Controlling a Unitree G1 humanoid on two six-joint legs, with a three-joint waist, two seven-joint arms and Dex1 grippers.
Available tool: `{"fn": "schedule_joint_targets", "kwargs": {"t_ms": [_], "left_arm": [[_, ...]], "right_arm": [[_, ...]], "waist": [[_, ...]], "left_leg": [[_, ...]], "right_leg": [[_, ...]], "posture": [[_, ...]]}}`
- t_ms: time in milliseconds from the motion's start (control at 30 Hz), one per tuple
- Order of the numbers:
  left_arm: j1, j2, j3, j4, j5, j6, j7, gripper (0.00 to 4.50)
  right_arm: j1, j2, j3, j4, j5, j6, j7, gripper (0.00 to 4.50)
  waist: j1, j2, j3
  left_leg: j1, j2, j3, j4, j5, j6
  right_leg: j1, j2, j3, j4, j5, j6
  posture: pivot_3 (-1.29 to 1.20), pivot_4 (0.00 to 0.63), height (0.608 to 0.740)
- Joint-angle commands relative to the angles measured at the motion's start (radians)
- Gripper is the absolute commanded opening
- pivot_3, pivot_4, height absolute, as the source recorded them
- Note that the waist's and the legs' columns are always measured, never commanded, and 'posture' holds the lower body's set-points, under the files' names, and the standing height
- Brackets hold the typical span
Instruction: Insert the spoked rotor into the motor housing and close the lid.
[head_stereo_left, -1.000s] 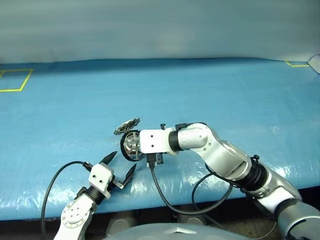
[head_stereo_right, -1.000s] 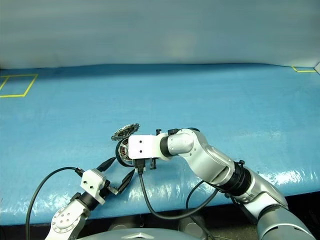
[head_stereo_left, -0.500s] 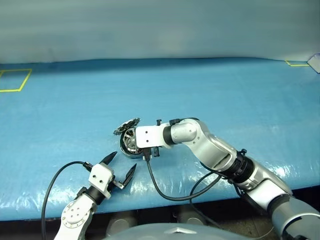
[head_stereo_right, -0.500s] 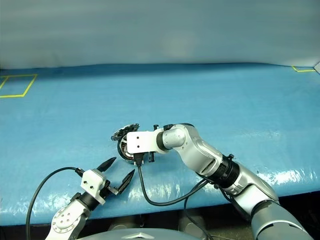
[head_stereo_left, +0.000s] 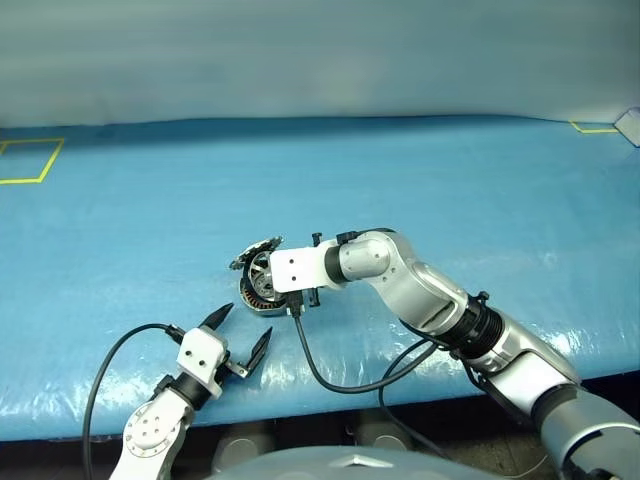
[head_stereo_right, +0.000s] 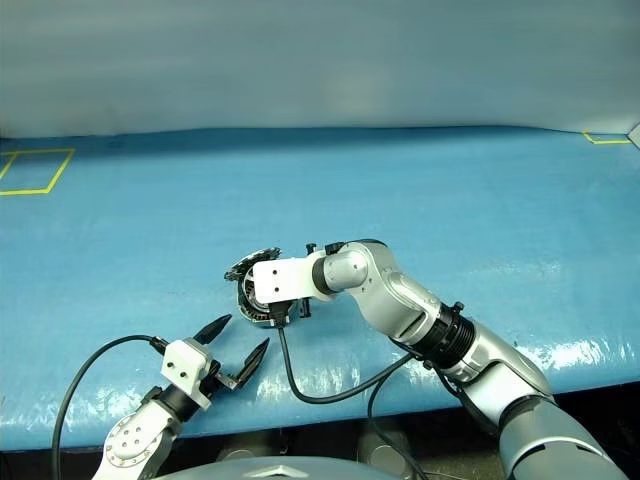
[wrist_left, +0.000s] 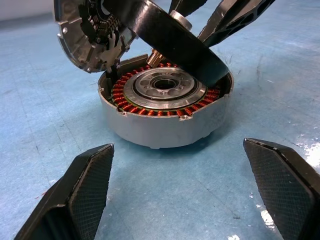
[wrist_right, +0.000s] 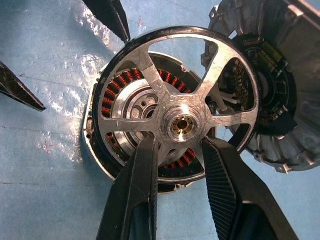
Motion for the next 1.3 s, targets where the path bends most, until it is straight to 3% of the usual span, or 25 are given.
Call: {"fn": "schedule_joint_targets", "kwargs": {"t_ms": [33, 1067, 1167, 1300], "left_arm": [[0.003, -0.004, -0.004, -0.025, -0.002, -0.012, 0.001, 4.50], [0.002, -0.008, -0.010, -0.013, 0.001, -0.011, 0.002, 4.50], [0.002, -0.009, -0.010, -0.012, 0.000, -0.011, 0.002, 4.50], [0.002, -0.008, -0.010, -0.011, 0.000, -0.011, 0.001, 4.50]], "right_arm": [[-0.014, -0.009, -0.023, -0.014, -0.015, -0.007, 0.021, 1.16], [0.004, 0.006, -0.037, 0.000, -0.018, 0.015, 0.062, 1.16], [0.003, 0.006, -0.038, -0.001, -0.019, 0.016, 0.066, 1.89], [0.000, 0.009, -0.044, -0.007, -0.021, 0.016, 0.066, 3.19]], "waist": [[0.001, 0.000, 0.000], [0.001, 0.000, 0.000], [0.001, 0.000, 0.000], [0.001, 0.000, 0.000]], "left_leg": [[0.000, 0.000, 0.000, 0.000, 0.000, 0.000], [0.000, 0.000, 0.000, 0.000, 0.000, 0.000], [0.000, 0.000, 0.000, 0.001, 0.000, 0.000], [0.000, 0.000, 0.000, 0.001, 0.000, 0.000]], "right_leg": [[0.000, 0.000, 0.000, 0.000, 0.000, 0.000], [0.000, 0.000, 0.000, 0.000, 0.002, 0.003], [0.000, 0.000, 0.000, 0.000, 0.002, 0.003], [0.000, 0.000, 0.000, 0.000, 0.002, 0.003]], "posture": [[0.00, 0.150, 0.740], [0.00, 0.150, 0.740], [0.00, 0.150, 0.740], [0.00, 0.150, 0.740]]}}
